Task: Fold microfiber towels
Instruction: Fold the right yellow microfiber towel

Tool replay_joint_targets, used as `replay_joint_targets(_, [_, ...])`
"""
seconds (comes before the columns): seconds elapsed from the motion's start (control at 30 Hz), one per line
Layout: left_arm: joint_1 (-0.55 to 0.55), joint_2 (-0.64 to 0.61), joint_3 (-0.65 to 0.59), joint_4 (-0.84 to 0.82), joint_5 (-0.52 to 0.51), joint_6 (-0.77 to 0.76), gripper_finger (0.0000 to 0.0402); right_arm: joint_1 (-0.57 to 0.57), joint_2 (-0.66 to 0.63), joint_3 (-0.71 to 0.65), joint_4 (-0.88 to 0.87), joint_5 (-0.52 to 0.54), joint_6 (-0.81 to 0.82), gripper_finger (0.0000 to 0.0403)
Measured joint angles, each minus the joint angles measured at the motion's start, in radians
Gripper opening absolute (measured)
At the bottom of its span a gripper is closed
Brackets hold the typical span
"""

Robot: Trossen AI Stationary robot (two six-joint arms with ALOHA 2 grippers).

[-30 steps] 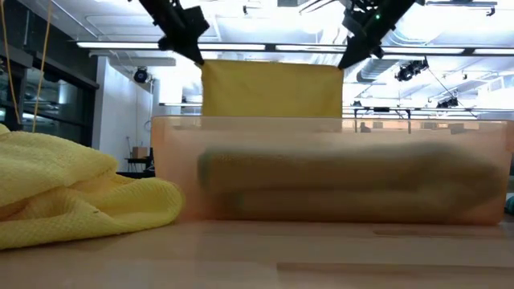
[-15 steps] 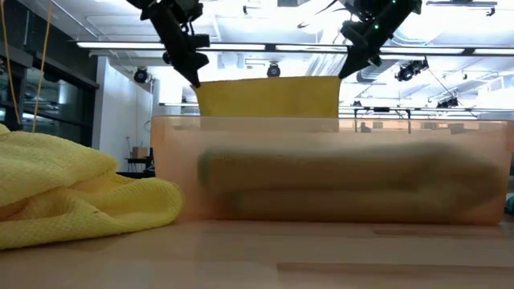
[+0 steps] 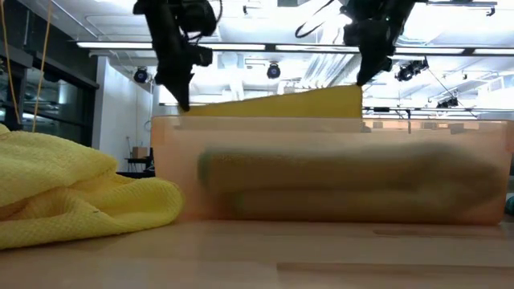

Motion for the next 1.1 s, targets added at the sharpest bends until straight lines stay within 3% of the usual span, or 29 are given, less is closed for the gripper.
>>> replay_joint_targets(0.3, [-0.275, -0.005, -0.256, 0.1, -0.018, -0.306, 0.0, 0.235, -0.044, -0.304, 0.083, -0.013, 0.254, 0.0])
replay_joint_targets(0.43, [-0.37, -0.005, -0.288, 0.098, -0.025, -0.404, 0.0, 0.329, -0.062, -0.429, 0.191, -0.056, 0.392, 0.0])
replay_joint_targets(0.57, [-0.425, -0.007, -0.29, 0.093, 0.024, -0.457, 0.0, 0.407, -0.065, -0.471, 0.219, -0.079, 0.495, 0.0])
replay_joint_targets(0.67, [-0.429, -0.025, -0.29, 0.089, 0.039, -0.461, 0.0, 0.433, -0.065, -0.459, 0.217, -0.075, 0.521, 0.0])
replay_joint_targets(0.77, [-0.392, -0.035, -0.29, 0.089, -0.032, -0.441, 0.0, 0.414, -0.065, -0.425, 0.219, -0.034, 0.536, 0.0])
replay_joint_targets(0.97, [-0.245, -0.042, -0.29, 0.124, -0.139, -0.358, 0.0, 0.306, -0.063, -0.398, 0.232, 0.098, 0.574, 0.0])
replay_joint_targets(1.1, [-0.147, -0.034, -0.304, 0.237, -0.149, -0.308, 0.0, 0.242, -0.055, -0.398, 0.246, 0.148, 0.581, 0.0])
